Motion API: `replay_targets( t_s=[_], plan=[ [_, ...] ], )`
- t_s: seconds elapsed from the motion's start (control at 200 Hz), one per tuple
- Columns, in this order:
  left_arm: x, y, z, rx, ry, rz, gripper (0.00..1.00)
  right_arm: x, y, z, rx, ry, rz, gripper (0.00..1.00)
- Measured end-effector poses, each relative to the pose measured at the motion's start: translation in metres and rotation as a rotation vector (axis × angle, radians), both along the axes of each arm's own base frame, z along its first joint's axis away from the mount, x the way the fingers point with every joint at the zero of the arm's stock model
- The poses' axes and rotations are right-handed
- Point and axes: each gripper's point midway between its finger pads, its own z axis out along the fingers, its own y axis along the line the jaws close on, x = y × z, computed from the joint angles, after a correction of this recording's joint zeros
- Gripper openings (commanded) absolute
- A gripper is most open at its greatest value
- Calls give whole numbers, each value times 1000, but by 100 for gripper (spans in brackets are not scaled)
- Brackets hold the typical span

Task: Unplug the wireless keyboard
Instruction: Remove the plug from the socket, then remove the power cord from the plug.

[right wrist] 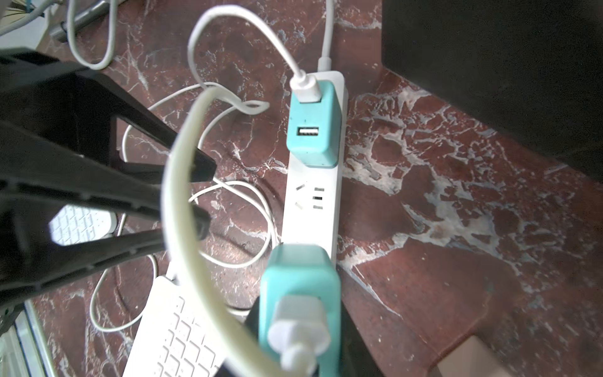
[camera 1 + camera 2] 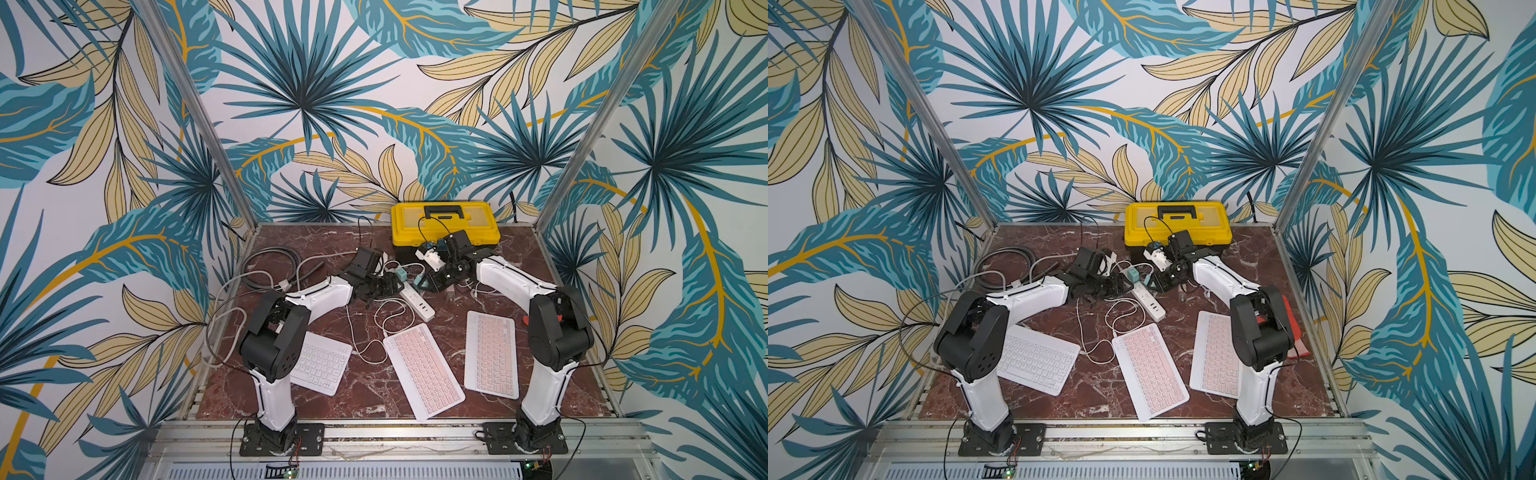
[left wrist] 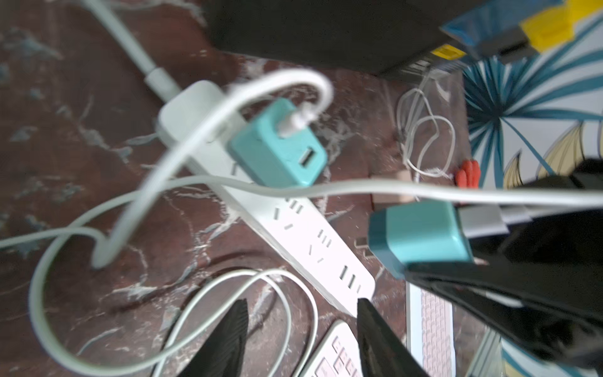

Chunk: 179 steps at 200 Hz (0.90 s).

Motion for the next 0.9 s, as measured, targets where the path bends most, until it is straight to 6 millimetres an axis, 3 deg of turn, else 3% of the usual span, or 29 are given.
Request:
replay_targets(
  t_s=[0.11, 0.27, 0.41, 0.636, 0.896],
  plan=[
    [-11, -9, 20, -38, -67, -129, 56, -10, 1, 11, 29, -6, 68, 19],
    [-32, -15, 34, -67, -151, -297, 56, -33, 9, 11, 69, 8, 199, 19],
    [-50, -15, 34, -69, -215, -415, 55, -53, 11, 8, 99, 38, 275, 19],
    [-71, -16, 23, -10, -339, -572, 55, -75, 18, 24, 158, 43, 373, 20],
    [-96, -30, 31, -60, -422, -740, 49, -98, 29, 37, 186, 83, 462, 20]
  ],
)
